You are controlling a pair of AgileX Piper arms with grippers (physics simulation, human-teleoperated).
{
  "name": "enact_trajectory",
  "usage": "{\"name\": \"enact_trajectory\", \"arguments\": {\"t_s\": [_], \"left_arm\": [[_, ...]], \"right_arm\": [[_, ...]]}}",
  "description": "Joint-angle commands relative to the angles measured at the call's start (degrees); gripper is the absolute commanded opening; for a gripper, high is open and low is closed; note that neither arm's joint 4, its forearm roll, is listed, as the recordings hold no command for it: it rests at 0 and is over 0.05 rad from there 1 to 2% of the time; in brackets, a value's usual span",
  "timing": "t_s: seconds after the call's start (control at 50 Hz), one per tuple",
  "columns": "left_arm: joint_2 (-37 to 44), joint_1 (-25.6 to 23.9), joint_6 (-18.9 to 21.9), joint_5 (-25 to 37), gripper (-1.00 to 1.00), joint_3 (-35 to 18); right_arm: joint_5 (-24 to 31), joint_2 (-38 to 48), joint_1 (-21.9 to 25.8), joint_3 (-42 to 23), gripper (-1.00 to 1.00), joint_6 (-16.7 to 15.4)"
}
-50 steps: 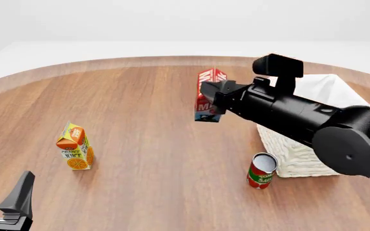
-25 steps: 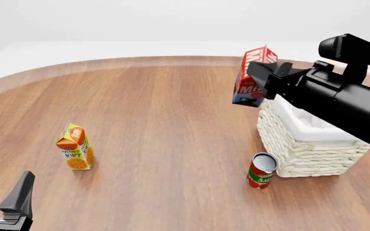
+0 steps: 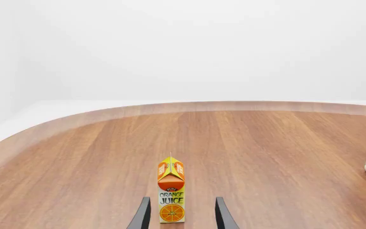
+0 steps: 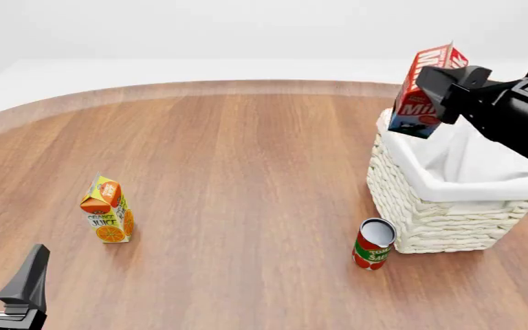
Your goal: Pick the milk and place it in the basket.
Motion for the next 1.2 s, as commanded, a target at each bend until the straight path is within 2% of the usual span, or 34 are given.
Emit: {"name": "enact_trajectory", "arguments": {"t_s": [0.02, 0.2, 0.44, 0.52, 0.7, 0.86, 1.06, 1.2], "left_arm": [[0.0, 0.0, 0.0, 0.0, 1.00, 0.0], [0.0, 0.0, 0.0, 0.0, 1.00, 0.0], [0.0, 0.0, 0.0, 0.0, 1.00, 0.0], [0.0, 0.0, 0.0, 0.0, 1.00, 0.0], [0.0, 0.0, 0.0, 0.0, 1.00, 0.0], [0.0, 0.0, 0.0, 0.0, 1.00, 0.0], [0.0, 0.0, 0.0, 0.0, 1.00, 0.0], [0.0, 0.0, 0.0, 0.0, 1.00, 0.0]], "right_arm": [[2.0, -1.4, -4.2, -2.8, -1.00, -0.7], [3.3, -0.7, -7.9, -4.4, -1.00, -1.7], [1.9, 1.0, -11.1, -4.7, -1.00, -1.9], [2.0, 1.5, -12.3, -5.4, -1.00, -2.8], [2.7, 1.2, -13.8, -5.4, -1.00, -2.5], [1.1, 3.0, -15.1, -4.5, -1.00, -1.6], [-1.5, 8.7, -15.9, -4.7, -1.00, 0.3], [-2.1, 11.1, -17.2, -6.0, -1.00, -0.4]]}}
